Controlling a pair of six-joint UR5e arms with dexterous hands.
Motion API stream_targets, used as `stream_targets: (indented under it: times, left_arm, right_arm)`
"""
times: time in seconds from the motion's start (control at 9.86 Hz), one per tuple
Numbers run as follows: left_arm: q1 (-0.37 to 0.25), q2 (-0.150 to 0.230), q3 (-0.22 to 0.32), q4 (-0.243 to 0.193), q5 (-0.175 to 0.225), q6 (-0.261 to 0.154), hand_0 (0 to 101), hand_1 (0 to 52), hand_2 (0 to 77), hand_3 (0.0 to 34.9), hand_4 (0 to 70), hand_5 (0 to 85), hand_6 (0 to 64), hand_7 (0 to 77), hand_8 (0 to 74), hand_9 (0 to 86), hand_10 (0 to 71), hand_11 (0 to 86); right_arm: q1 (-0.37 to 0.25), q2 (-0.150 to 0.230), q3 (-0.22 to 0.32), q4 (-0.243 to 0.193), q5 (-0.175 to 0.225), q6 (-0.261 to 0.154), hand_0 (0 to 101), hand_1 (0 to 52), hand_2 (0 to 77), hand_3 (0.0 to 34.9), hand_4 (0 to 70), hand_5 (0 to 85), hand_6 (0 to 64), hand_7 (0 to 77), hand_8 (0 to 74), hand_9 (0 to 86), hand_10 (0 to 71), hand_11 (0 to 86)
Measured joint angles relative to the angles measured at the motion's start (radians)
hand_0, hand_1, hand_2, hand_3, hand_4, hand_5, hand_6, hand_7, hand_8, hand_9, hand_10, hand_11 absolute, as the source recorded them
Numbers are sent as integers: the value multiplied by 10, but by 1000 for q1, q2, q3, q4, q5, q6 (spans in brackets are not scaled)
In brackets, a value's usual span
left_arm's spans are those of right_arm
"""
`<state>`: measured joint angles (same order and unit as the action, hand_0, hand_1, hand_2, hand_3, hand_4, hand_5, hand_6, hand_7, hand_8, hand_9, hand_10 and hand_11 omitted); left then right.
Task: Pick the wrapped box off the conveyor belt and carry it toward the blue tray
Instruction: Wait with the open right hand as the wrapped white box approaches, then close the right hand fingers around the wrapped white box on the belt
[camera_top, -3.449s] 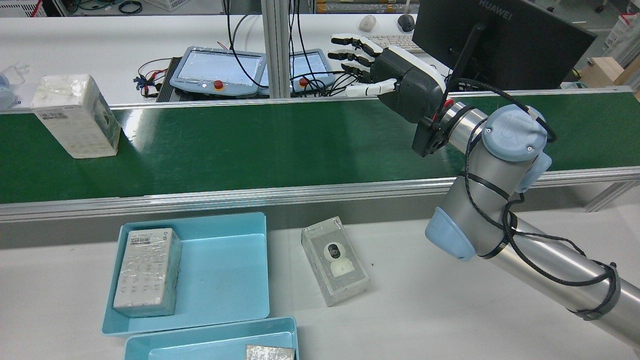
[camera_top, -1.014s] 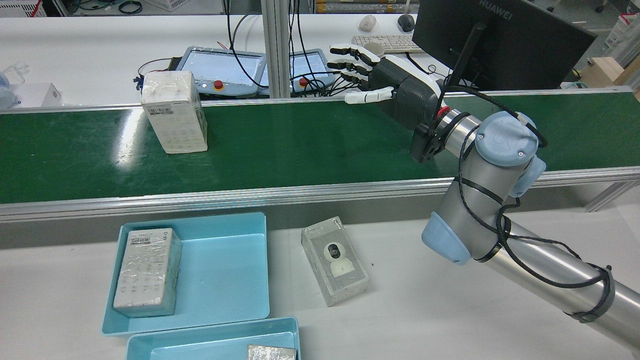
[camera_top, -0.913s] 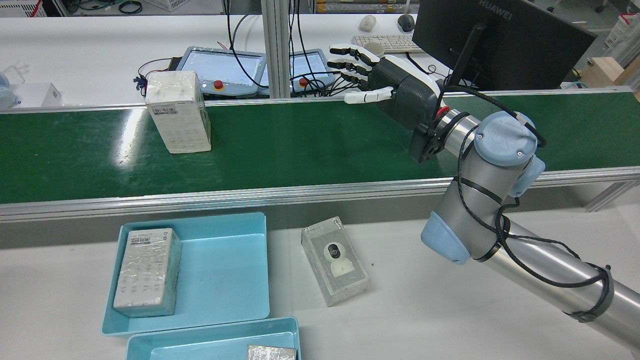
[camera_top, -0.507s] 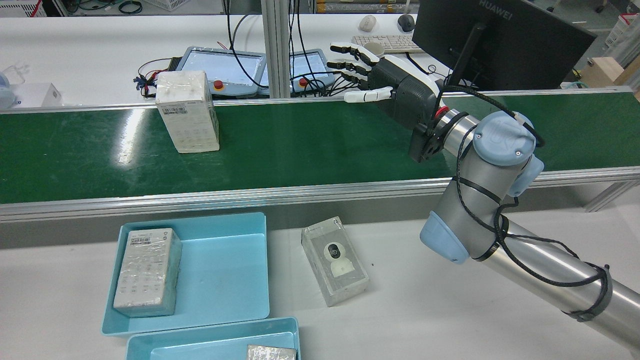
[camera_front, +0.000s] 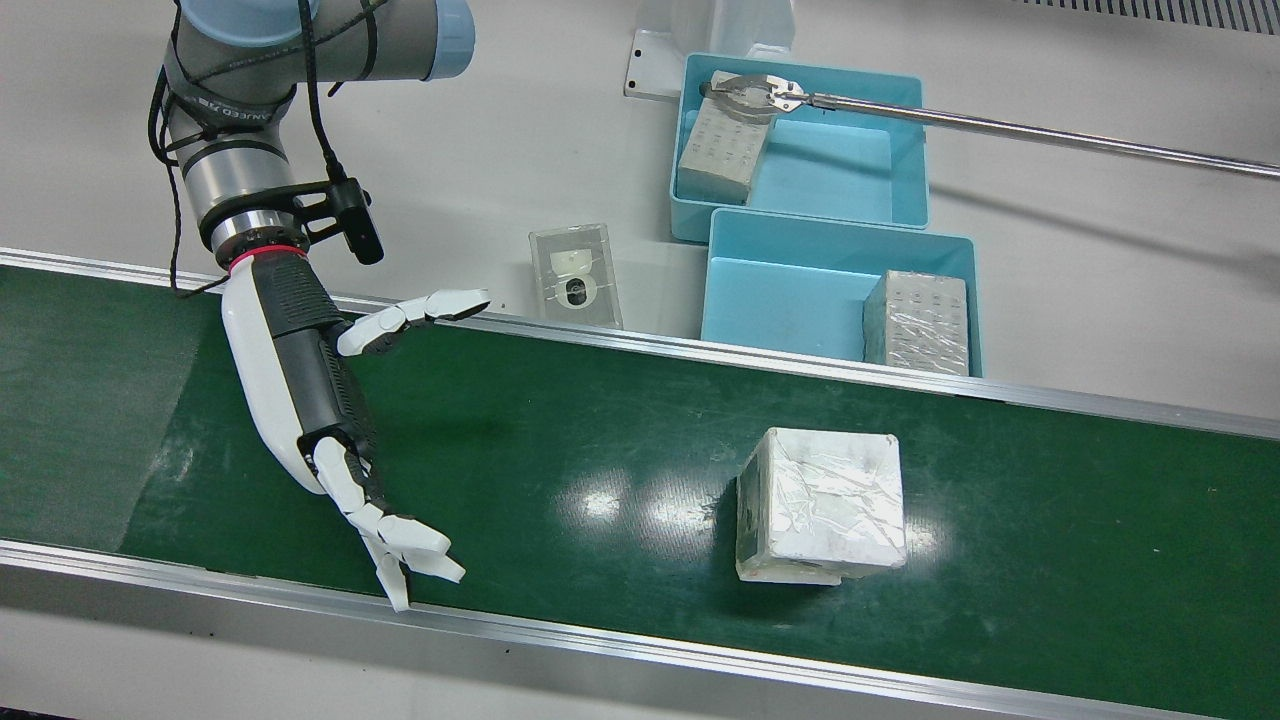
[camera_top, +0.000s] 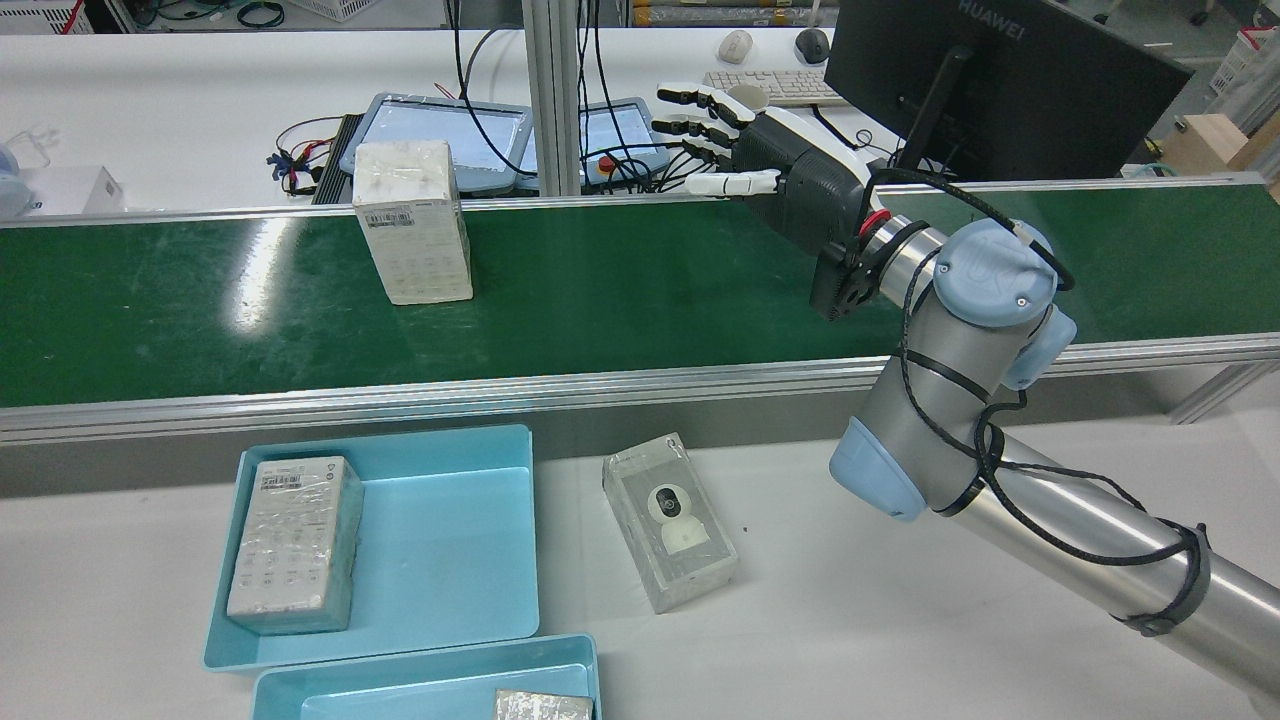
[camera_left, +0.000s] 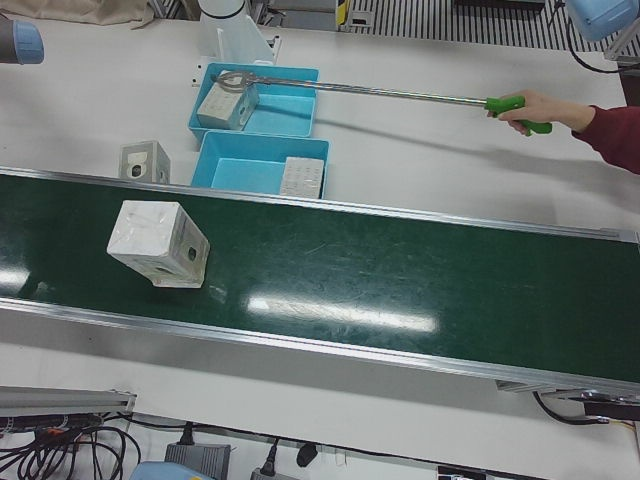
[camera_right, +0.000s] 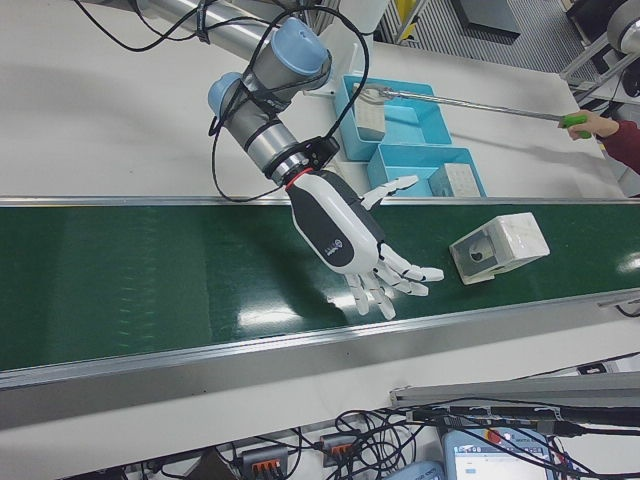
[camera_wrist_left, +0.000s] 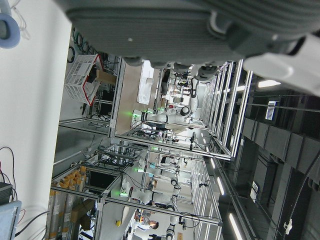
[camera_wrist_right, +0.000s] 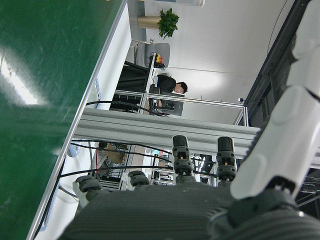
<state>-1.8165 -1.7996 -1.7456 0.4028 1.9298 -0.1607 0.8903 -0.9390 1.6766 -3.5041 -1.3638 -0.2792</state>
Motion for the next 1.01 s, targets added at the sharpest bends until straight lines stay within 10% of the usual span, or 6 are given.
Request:
stream_targets:
  times: [1.01]
  left_arm:
    - [0,0,0,0,0,0,0,0,11,0,5,5,5,5,5,0,5,0]
  right_arm:
    - [-21,28,-36,1,2,0,375,82,142,301,27,218,0,153,0,22,16,33]
